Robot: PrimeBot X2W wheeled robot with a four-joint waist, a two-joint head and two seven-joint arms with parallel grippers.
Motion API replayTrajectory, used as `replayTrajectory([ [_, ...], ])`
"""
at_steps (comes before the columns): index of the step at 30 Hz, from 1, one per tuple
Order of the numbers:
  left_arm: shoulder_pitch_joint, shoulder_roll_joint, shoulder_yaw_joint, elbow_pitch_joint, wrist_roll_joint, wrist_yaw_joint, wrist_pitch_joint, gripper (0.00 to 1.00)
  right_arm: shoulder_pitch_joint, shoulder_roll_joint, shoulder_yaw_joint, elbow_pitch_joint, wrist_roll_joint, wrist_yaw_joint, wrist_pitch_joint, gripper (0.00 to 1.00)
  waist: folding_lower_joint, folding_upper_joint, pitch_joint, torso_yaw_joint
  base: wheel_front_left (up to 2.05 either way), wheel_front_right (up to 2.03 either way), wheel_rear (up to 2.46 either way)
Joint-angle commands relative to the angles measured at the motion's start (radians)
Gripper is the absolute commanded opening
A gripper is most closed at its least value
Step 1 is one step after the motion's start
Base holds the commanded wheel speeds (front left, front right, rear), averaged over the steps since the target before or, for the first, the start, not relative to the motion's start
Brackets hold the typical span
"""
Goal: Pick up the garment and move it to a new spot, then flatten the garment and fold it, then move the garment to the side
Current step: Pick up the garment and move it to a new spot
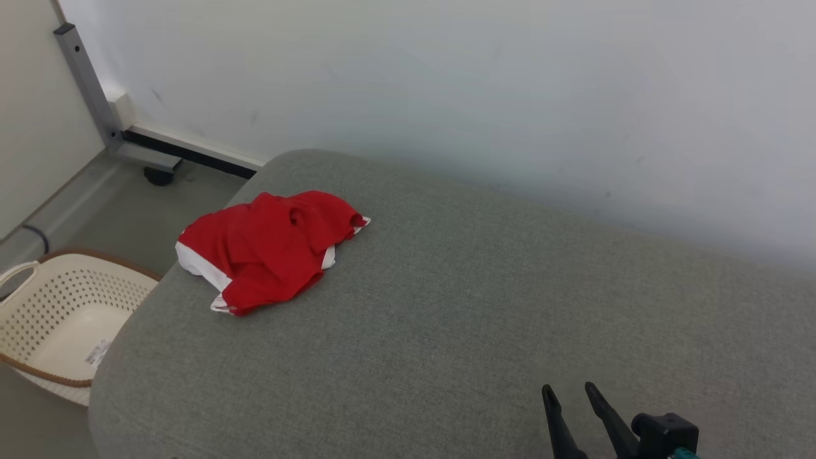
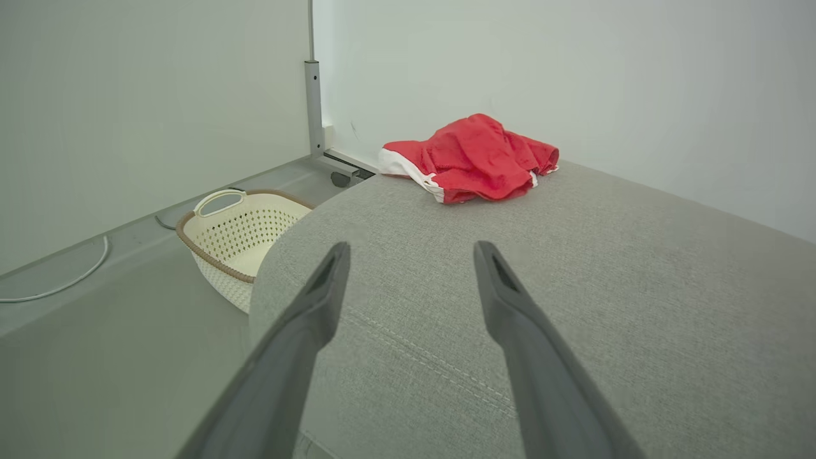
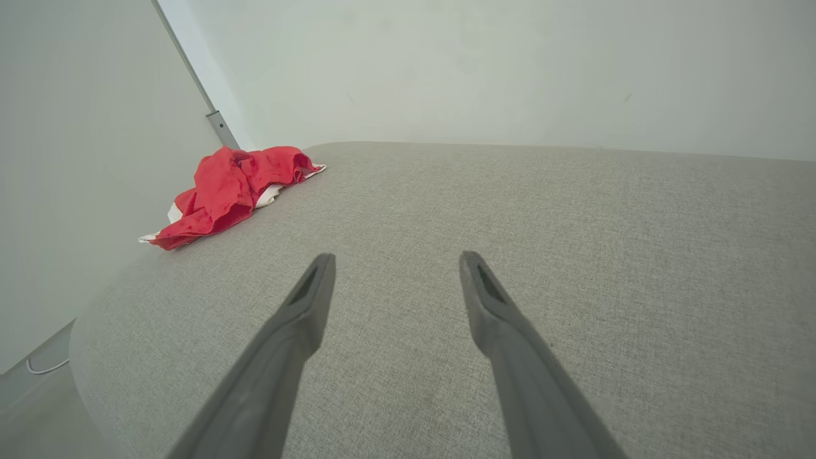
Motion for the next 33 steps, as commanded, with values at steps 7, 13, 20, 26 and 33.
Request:
replayTrajectory([
  [7,-0.013,0.025,0.031,0.013,-0.034,-0.011,-0.008,1.0,-0.034,-0.001,0.019,0.033,0.006,0.0,-0.021,1.0,-0.0001,-0.0001,0.031,0.026,0.0,0.0,0.0],
  [13,-0.079,-0.007,-0.011,0.068,-0.057,0.0,0.059,1.0,-0.031,-0.001,0.019,0.037,-0.004,0.0,-0.02,1.0,-0.0001,-0.0001,0.033,0.027,0.0,0.0,0.0],
  [20,-0.356,0.03,-0.112,0.307,-0.053,-0.119,0.158,1.0,0.041,-0.001,0.001,-0.013,-0.034,0.0,0.013,1.0,-0.0001,-0.0001,0.027,0.019,0.0,0.0,0.0],
  [26,-0.574,0.057,-0.105,0.572,-0.083,-0.159,0.231,1.0,0.066,-0.007,0.051,-0.132,-0.095,0.0,0.097,1.0,-0.0001,-0.0001,0.091,-0.088,0.0,0.0,0.0],
  [33,-0.782,0.094,-0.074,0.766,-0.099,-0.161,0.238,1.0,0.049,-0.06,0.091,-0.286,-0.12,0.0,0.2,1.0,-0.0001,-0.0001,0.219,-0.204,0.0,0.0,0.0],
])
